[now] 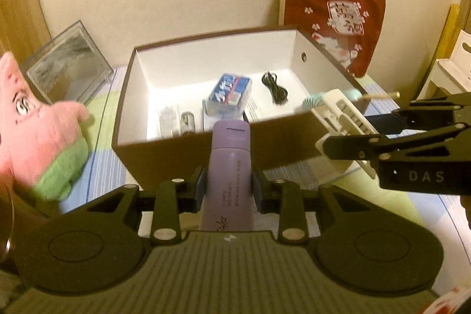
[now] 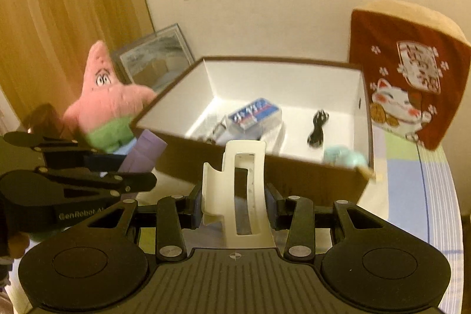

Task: Organize rigid objects
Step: 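Lift tube with left tool while right tool carries clip holder to brown box, then lower tube and clip holder into the brown box and open both tools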

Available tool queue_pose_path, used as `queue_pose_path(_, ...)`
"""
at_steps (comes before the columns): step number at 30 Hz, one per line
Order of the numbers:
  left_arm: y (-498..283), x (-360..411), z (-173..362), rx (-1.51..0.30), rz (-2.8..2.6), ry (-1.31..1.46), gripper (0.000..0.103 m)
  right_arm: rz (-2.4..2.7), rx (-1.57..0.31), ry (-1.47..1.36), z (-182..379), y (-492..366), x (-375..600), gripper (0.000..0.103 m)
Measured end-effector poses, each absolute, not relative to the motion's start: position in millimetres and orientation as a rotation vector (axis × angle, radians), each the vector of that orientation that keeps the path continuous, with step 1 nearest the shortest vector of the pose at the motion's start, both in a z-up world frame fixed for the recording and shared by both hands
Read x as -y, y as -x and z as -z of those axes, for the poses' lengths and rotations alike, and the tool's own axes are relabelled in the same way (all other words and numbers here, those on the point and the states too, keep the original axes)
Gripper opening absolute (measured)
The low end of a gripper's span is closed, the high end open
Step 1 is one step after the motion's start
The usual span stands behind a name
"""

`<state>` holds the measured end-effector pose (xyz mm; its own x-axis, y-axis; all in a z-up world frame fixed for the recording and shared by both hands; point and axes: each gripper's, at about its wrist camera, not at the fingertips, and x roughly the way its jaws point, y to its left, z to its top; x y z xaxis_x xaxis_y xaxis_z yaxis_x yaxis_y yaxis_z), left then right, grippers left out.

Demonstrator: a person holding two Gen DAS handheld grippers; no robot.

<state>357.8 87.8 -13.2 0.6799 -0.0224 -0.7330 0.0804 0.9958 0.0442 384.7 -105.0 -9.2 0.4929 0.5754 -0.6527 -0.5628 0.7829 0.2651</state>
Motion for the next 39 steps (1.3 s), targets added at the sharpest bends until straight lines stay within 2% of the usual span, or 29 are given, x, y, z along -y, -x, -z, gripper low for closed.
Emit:
queue_pose_path(13,-422,-97,-16,-0.771,0.037,-0.1,0.029,-0.665,-0.749,-0.05,-12,-457,90,0.042)
queue_pose_path(22,-472,-105,-18,-0.772,0.018,-0.106,0.03,-0.628,-0.763,-0.054,-4,-500,82,0.042)
queue_pose_path(30,-513,-115,-3,-0.805,0.002,-0.108,0.03,-0.593,-0.785,-0.038,10,-534,73,0.042)
queue_pose_path(39,-557,-127,38,-0.897,-0.002,-0.1,0.03,-0.523,-0.863,-0.022,42,-572,60,0.042)
